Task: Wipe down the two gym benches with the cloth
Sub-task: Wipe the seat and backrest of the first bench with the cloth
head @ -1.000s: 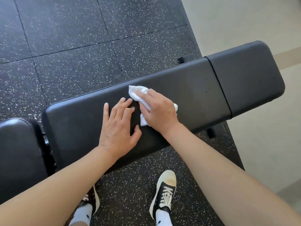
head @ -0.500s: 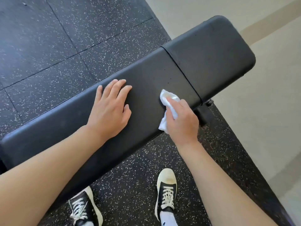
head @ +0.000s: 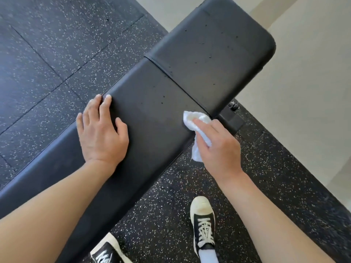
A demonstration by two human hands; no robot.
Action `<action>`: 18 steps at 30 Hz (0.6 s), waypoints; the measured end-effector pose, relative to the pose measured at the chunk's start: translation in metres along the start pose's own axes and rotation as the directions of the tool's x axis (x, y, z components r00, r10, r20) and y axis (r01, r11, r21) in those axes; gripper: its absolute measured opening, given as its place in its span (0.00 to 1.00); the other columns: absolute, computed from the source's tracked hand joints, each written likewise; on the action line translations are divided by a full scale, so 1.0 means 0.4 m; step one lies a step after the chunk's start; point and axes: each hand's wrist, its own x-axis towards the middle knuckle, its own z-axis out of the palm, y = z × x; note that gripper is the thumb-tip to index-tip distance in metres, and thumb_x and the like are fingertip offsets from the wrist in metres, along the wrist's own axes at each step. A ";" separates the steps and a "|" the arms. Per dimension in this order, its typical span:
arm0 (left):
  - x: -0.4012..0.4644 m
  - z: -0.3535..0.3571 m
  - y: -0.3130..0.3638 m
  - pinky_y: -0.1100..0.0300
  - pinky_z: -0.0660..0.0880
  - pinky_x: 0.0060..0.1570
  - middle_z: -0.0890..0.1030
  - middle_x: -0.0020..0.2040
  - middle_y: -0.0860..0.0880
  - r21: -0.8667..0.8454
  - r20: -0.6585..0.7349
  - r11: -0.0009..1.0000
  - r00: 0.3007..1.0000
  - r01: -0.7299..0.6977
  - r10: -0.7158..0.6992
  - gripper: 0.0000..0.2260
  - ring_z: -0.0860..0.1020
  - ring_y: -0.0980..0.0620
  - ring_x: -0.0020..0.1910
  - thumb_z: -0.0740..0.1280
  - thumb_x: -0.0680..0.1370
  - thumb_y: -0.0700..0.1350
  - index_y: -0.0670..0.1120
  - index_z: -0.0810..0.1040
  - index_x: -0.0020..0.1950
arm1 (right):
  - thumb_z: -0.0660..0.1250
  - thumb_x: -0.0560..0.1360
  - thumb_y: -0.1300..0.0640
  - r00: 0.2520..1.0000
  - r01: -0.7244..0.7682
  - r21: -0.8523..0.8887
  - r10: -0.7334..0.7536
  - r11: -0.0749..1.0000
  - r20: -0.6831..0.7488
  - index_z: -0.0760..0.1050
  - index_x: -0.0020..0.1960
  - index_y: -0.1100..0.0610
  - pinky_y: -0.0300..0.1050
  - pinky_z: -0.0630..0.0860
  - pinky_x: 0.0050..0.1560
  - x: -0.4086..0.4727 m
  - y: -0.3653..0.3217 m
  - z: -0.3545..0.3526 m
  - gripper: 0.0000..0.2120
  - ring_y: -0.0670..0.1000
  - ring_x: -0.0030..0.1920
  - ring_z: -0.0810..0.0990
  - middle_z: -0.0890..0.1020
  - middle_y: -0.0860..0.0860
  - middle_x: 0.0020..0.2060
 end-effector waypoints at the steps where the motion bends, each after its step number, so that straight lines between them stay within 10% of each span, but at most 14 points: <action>1: 0.000 0.001 0.002 0.40 0.54 0.81 0.65 0.82 0.43 -0.002 -0.005 1.000 1.000 -0.001 0.001 0.29 0.62 0.41 0.81 0.57 0.80 0.50 0.45 0.65 0.81 | 0.67 0.79 0.57 0.999 -0.021 0.004 0.021 1.000 -0.027 0.80 0.66 0.49 0.49 0.78 0.42 0.003 -0.020 0.016 0.16 0.52 0.48 0.79 0.80 0.47 0.54; 10: 0.003 0.033 -0.021 0.39 0.56 0.80 0.65 0.81 0.43 0.015 -0.046 1.000 0.999 -0.015 0.016 0.29 0.64 0.40 0.79 0.56 0.79 0.50 0.46 0.65 0.81 | 0.70 0.67 0.60 0.999 0.023 -0.049 -0.024 0.999 -0.029 0.79 0.43 0.55 0.44 0.58 0.31 0.156 -0.323 0.215 0.05 0.53 0.34 0.74 0.78 0.50 0.39; 18: 0.007 0.030 -0.020 0.38 0.57 0.79 0.66 0.80 0.42 0.020 -0.050 0.999 0.998 -0.026 0.027 0.29 0.65 0.38 0.79 0.56 0.79 0.50 0.44 0.66 0.80 | 0.65 0.73 0.57 0.974 0.126 -0.032 -0.117 0.992 0.193 0.81 0.54 0.50 0.45 0.68 0.34 0.159 -0.287 0.156 0.12 0.52 0.41 0.77 0.78 0.47 0.47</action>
